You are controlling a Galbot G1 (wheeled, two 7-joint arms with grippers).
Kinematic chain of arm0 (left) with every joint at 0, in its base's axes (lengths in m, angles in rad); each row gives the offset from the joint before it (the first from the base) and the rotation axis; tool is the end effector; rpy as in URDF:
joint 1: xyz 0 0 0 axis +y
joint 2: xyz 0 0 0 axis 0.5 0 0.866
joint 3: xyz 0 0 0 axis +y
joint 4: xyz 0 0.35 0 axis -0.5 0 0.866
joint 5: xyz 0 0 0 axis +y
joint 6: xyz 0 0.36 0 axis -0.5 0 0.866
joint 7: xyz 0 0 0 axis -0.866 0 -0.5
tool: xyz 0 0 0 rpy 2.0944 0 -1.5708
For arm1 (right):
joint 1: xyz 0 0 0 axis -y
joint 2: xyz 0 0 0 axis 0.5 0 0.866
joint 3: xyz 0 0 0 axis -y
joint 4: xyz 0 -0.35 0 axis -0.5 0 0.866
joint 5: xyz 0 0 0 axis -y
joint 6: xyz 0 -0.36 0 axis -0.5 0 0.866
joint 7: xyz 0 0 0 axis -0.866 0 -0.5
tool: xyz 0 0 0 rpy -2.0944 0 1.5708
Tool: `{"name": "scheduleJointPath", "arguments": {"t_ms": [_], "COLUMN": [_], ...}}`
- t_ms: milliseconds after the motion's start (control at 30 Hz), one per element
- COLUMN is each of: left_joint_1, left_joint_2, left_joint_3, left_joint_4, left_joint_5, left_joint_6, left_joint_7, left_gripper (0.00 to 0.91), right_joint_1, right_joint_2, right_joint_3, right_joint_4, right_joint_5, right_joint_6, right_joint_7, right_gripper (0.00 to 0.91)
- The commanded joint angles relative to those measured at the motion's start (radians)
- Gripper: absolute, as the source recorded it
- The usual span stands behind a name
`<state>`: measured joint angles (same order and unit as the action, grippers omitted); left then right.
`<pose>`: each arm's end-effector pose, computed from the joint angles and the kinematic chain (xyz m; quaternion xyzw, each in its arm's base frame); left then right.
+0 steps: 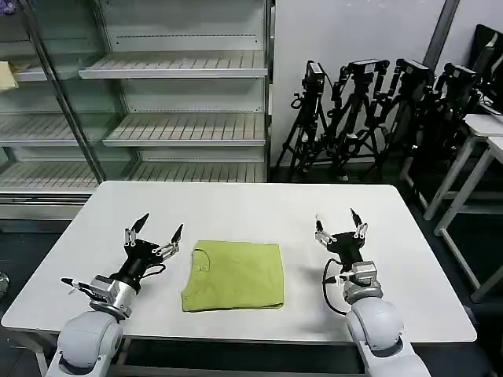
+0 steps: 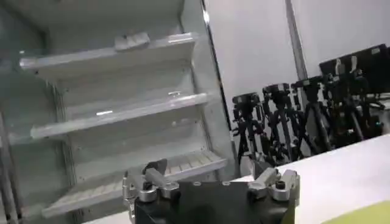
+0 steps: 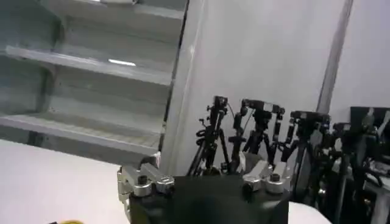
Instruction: Fold and organize the clothes.
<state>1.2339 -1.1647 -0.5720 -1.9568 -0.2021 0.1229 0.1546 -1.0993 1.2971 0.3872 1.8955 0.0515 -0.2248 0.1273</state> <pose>0.2919 0.0996 -0.2492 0.1146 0.9873 0.1059 0.0293 0.3251 -0.0189 -0.2562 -0.0205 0.9941 -0.1049 0.0183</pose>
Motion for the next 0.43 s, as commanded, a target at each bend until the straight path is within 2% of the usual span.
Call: {"name": "scheduleJointPath", "arguments": {"t_ms": [33, 367, 433], "left_joint_1": [0.015, 0.028, 0.025], "left_joint_2": [0.012, 0.051, 0.056], "left_joint_3": [-0.020, -0.035, -0.038], "left_joint_4": [0.001, 0.001, 0.010], "left_joint_5": [0.033, 0.038, 0.087], "left_joint_6": [-0.041, -0.065, -0.068], "left_joint_7": [-0.019, -0.071, -0.091], "left_gripper": [0.907, 0.907, 0.907], "right_joint_1": [0.004, -0.027, -0.025], "right_joint_2": [-0.005, -0.022, -0.020], "right_joint_3": [0.021, 0.045, 0.046], "right_joint_4": [-0.011, 0.041, 0.033], "right_joint_5": [-0.010, 0.008, 0.007], "right_joint_6": [0.030, 0.041, 0.047], "right_joint_7": [-0.008, -0.001, -0.001], "right_gripper": [0.907, 0.907, 0.907]}}
